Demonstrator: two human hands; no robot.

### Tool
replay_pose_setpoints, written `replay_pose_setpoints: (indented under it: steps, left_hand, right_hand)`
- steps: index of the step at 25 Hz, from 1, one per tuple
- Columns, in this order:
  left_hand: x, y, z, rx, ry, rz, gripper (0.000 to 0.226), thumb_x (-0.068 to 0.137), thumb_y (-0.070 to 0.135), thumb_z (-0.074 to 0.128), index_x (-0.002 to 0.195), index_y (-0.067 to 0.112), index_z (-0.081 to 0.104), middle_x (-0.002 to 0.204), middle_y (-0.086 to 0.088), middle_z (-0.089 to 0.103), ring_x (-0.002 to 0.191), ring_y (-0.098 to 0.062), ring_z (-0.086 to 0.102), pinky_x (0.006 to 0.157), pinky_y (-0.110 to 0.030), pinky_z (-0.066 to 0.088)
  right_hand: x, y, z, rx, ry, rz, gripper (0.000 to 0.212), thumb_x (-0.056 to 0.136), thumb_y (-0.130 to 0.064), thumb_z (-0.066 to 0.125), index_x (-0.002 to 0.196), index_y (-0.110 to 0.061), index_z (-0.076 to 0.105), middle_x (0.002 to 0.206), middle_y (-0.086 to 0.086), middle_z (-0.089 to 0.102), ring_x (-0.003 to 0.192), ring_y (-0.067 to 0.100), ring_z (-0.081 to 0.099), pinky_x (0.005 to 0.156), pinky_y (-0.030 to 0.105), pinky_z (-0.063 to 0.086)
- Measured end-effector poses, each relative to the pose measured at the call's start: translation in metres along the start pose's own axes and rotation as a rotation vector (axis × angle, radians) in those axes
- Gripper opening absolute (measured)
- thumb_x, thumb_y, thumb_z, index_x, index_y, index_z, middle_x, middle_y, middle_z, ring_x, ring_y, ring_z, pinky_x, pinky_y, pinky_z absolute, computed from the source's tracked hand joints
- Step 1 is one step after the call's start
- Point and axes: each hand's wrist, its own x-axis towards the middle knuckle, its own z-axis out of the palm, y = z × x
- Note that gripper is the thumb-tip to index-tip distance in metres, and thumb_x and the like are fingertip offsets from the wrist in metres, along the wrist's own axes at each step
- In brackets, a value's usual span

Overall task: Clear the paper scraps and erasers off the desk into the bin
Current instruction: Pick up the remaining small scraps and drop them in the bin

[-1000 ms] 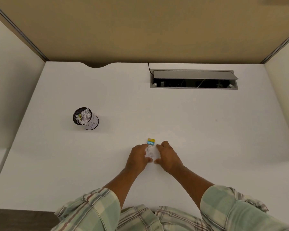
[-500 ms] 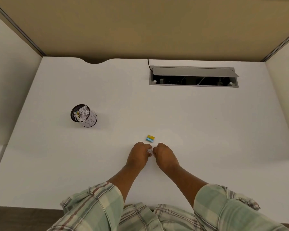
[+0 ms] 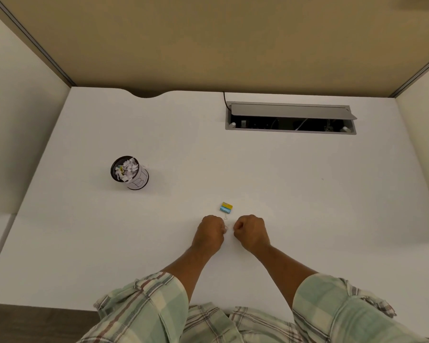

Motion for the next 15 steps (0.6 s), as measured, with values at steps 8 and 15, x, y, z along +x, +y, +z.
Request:
replay_pose_setpoints:
  steps: [8, 15]
  left_hand:
    - [-0.032, -0.051, -0.026, -0.412, 0.204, -0.103, 0.019, 0.085, 0.019, 0.075, 0.067, 0.019, 0.071, 0.072, 0.015, 0.071, 0.067, 0.007, 0.064, 0.061, -0.005, 0.044]
    - [-0.039, -0.088, -0.112, -0.659, 0.413, -0.164, 0.015, 0.084, 0.026, 0.076, 0.069, 0.022, 0.074, 0.080, 0.014, 0.078, 0.068, -0.003, 0.070, 0.067, -0.024, 0.058]
  right_hand:
    - [-0.006, -0.009, -0.017, 1.119, -0.114, 0.306, 0.007, 0.078, 0.009, 0.077, 0.081, 0.003, 0.074, 0.078, 0.014, 0.074, 0.067, 0.021, 0.070, 0.068, 0.030, 0.062]
    - [0.010, -0.104, -0.015, 1.232, -0.277, 0.180, 0.010, 0.081, 0.006, 0.078, 0.090, 0.006, 0.074, 0.083, 0.012, 0.074, 0.077, 0.021, 0.071, 0.075, 0.028, 0.062]
